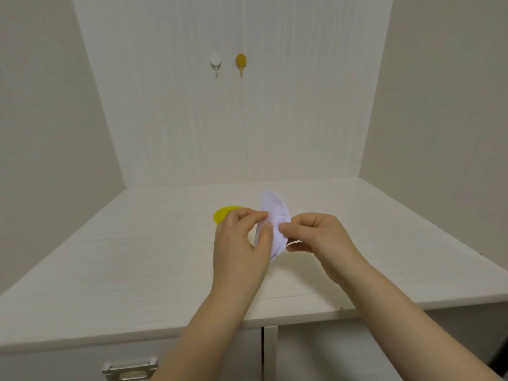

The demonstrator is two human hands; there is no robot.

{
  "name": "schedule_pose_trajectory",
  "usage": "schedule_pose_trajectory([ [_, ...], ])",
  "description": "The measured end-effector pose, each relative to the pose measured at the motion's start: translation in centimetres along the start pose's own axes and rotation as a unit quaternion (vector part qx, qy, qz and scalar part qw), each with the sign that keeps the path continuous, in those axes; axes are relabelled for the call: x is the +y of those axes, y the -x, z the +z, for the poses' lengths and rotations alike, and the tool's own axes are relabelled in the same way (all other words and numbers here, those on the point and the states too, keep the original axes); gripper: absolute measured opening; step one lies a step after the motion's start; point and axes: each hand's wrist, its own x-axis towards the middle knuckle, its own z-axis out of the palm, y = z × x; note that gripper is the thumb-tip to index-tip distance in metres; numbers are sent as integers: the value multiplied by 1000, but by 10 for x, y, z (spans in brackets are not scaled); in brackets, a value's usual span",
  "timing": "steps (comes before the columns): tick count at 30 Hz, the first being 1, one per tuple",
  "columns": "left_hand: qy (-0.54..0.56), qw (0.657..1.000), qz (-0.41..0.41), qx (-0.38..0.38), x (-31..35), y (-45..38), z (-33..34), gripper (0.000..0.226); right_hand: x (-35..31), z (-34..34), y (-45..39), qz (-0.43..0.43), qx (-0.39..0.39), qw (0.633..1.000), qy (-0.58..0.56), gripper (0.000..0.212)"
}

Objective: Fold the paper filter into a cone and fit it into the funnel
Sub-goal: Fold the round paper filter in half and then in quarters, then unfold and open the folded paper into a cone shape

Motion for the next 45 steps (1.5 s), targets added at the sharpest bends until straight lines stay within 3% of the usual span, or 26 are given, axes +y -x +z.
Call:
schedule_pose_trajectory([
  [5, 64, 993, -53, -79, 2, 2, 1, 43, 1, 1, -2, -26, 6, 1000, 7, 26],
  [10, 164, 977, -100, -91, 5, 1, -3, 6, 1, -1, -2, -34, -15, 999, -5, 28],
  [16, 335, 912, -228, -67, -2, -3, -6, 25, 5, -6, -2, -23, -27, 999, -29, 24],
  [19, 384, 881, -272, -40, -8, -8, -11, 19, 9, -14, -5, -6, -16, 999, -47, 24],
  [27, 387, 875, -286, -41, -19, -7, -15, 17, 24, -21, -9, 46, 34, 998, 30, 24],
  [32, 370, 880, -294, -53, -25, -5, -12, 17, 28, -24, -9, 78, -12, 997, 11, 13],
  [38, 413, 831, -354, -121, -32, 0, -11, 18, 28, -21, -11, 91, -9, 996, -4, 12],
  [41, 380, 844, -359, -123, -38, 0, -12, 17, 30, -21, -14, 100, -2, 994, 37, 12],
  [45, 293, 901, -295, -121, -41, -1, -16, 16, 32, -20, -15, 91, -6, 992, 89, 13],
])
